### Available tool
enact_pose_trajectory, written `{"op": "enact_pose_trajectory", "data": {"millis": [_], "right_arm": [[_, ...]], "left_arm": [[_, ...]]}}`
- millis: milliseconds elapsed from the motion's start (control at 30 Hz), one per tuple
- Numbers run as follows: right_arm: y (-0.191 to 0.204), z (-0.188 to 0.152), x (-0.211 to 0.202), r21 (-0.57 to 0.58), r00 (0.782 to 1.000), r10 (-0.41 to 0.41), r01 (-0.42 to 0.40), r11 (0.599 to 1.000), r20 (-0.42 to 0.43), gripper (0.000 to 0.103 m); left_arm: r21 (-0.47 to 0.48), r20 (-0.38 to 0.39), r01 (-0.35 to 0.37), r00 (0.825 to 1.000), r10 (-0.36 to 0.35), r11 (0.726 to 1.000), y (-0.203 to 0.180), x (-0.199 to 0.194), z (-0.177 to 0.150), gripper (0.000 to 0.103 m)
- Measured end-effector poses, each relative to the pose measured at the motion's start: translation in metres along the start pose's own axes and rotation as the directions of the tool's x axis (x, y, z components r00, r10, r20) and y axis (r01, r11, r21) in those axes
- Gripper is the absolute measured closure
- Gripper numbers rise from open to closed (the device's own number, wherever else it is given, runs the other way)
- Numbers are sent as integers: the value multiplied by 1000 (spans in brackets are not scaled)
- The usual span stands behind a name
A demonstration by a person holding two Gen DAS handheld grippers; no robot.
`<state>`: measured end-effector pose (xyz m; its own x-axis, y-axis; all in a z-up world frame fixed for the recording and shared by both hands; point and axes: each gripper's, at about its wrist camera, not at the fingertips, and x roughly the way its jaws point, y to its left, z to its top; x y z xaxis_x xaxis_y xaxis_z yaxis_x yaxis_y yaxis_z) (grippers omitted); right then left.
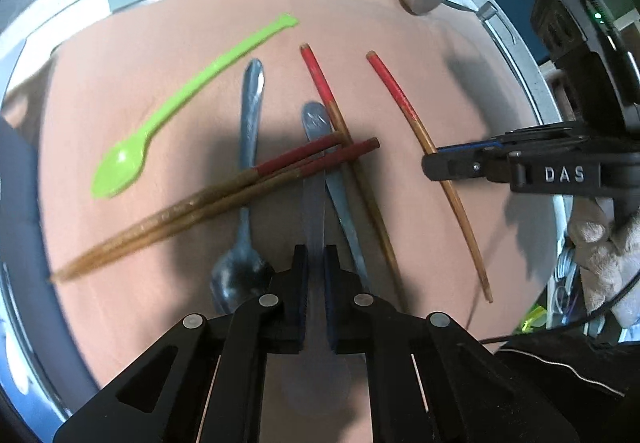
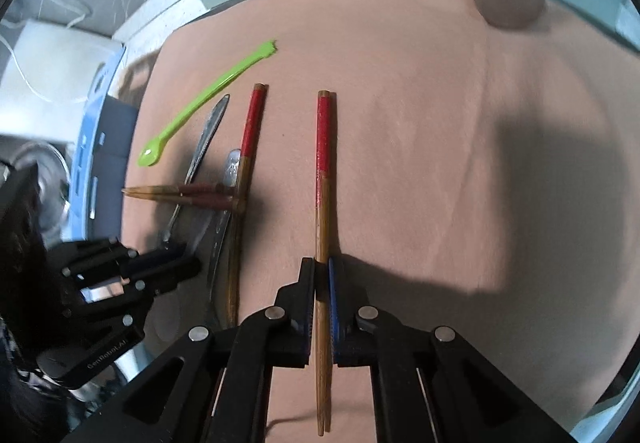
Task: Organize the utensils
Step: 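Close the right gripper on a red-tipped chopstick while the left gripper grasps the metal fork, then carry the chopstick and fork over the blue basket and lower them in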
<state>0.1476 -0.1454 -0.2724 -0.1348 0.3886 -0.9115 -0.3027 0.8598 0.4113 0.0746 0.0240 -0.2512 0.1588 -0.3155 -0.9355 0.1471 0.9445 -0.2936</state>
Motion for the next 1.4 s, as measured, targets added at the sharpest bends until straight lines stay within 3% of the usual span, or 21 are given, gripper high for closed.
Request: {"op": "enact_pose_trajectory", "data": {"millis": [200, 433, 567, 967, 1167, 1400], "right_arm": [[-16, -19, -6, 90, 997, 76, -77, 993, 19, 97], [-36, -31, -28, 167, 992, 93, -105, 980, 82, 97], [-34, -34, -46, 163, 988, 95, -114, 980, 119, 97], [13, -15, -73, 93, 971, 117, -139, 986, 209, 97], [34, -6, -71, 68, 969, 137, -153, 986, 205, 97], [91, 12, -62, -10, 961, 211, -213, 977, 177, 97]], "left_arm": [[-10, 18, 83, 996, -83, 997, -12, -5, -9, 97], [46, 60, 99, 993, -101, 994, -43, -9, 8, 97], [62, 80, 101, 991, -106, 993, -42, -17, 12, 97], [55, 210, 76, 974, -86, 996, -15, -68, 26, 97], [32, 250, 48, 967, -55, 998, 8, -91, 22, 97], [-23, 295, 10, 955, -3, 1000, 44, -132, 3, 97]]}}
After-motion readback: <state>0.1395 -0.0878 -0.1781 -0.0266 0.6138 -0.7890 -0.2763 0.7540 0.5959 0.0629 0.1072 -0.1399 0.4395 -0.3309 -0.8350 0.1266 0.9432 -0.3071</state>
